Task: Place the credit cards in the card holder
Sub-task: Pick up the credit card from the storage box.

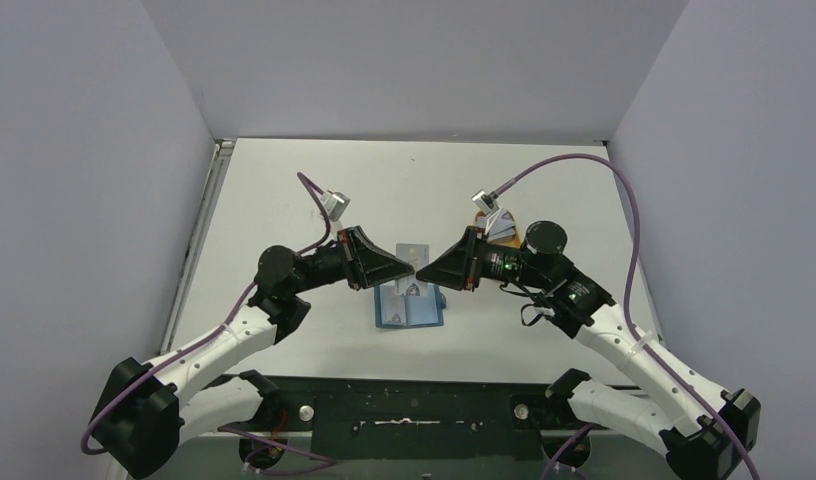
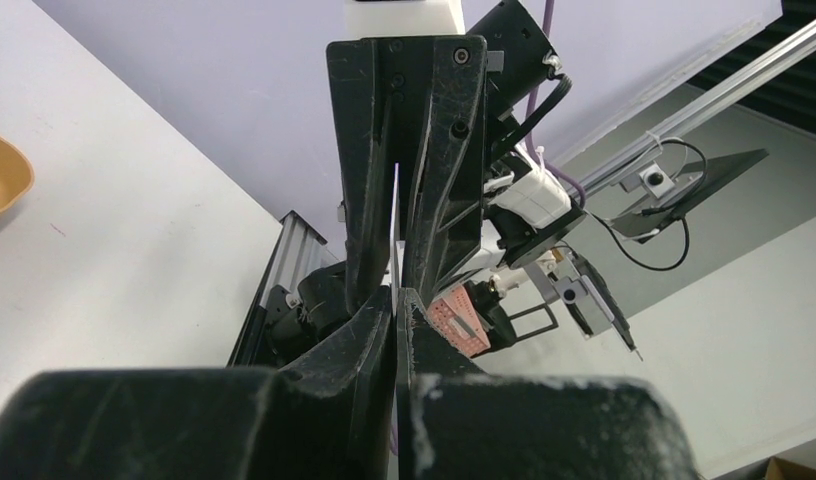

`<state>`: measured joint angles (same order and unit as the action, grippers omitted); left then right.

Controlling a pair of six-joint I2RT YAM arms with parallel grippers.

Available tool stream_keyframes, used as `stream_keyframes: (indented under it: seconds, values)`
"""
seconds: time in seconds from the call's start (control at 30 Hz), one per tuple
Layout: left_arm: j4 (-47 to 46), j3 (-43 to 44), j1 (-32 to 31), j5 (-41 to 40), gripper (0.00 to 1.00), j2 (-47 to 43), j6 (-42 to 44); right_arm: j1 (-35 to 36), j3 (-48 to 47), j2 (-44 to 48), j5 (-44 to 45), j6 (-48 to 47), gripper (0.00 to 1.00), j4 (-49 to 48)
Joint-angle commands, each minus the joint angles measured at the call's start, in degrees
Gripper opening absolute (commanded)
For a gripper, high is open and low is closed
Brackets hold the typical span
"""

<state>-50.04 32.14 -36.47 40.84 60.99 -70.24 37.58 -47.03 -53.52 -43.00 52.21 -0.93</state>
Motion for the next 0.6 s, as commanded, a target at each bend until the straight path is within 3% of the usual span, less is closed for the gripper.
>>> stream_keyframes:
  seconds: [0.0,0.07,0.13,0.23,0.33,0.57]
  values:
    - [-4.7,1.13,-0.5,-1.7,0.0,-0.39,-0.34,1.12,-1.76,0.02,1.3,0.35,0.15,-5.26]
    - [-4.8,0.96,-0.53,-1.81,0.0,-0.43,-0.34,1.18,-1.52,0.36,1.71,0.4,0.07,-5.54]
    - [-4.8,0.78,-0.48,-1.79,0.0,-0.46,-0.34,1.15,-1.34,0.8,2.07,0.52,0.07,-5.71]
    - [-4.8,0.27,-0.45,-1.97,0.0,-0.65,-0.34,1.12,-0.97,1.28,2.46,0.99,0.23,-6.26]
    - [-4.8,-0.21,-0.44,-2.36,0.0,-0.87,-0.34,1.11,-0.73,1.65,2.85,1.35,0.26,-6.49]
    - [-4.86,-1.2,-0.45,-4.47,0.0,-1.55,-0.38,1.18,0.82,1.56,3.11,3.04,0.13,-9.16]
